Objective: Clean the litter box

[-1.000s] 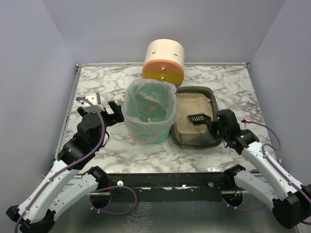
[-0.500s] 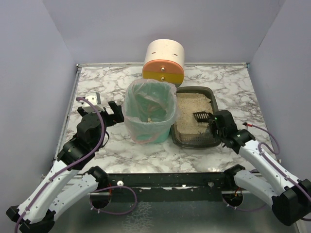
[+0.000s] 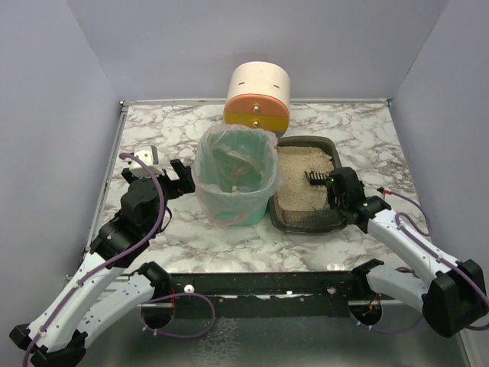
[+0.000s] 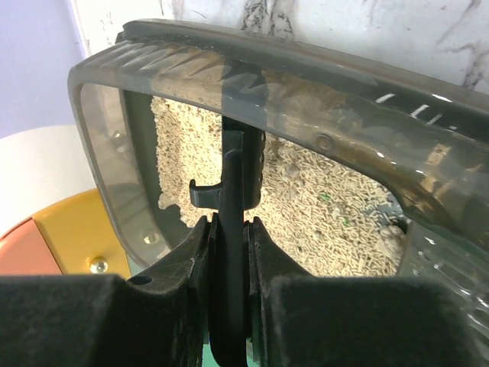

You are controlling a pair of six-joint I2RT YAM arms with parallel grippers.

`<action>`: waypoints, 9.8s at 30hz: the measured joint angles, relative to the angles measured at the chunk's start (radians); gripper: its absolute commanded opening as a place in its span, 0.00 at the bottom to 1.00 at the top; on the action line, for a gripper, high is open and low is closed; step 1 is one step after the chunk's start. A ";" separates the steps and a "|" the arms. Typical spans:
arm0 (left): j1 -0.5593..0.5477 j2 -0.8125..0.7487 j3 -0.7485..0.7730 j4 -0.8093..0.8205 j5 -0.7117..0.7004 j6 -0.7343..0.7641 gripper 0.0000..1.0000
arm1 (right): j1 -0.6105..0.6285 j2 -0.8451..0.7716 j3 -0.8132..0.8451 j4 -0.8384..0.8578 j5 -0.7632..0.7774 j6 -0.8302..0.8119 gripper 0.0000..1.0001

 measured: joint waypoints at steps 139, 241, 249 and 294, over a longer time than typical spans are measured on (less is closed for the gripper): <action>0.000 0.040 0.000 0.000 0.000 0.001 0.99 | -0.050 0.673 -0.412 1.824 -0.129 -0.563 0.01; 0.000 0.051 0.000 0.000 -0.003 0.002 0.99 | -0.051 -0.770 -0.619 0.887 -0.258 -0.560 0.01; 0.000 0.050 0.000 0.000 -0.003 0.002 0.99 | -0.051 -0.784 -0.613 0.823 -0.266 -0.566 0.00; 0.000 0.032 0.000 0.000 -0.005 0.002 0.99 | -0.051 -0.674 -0.374 0.854 -0.350 -0.632 0.01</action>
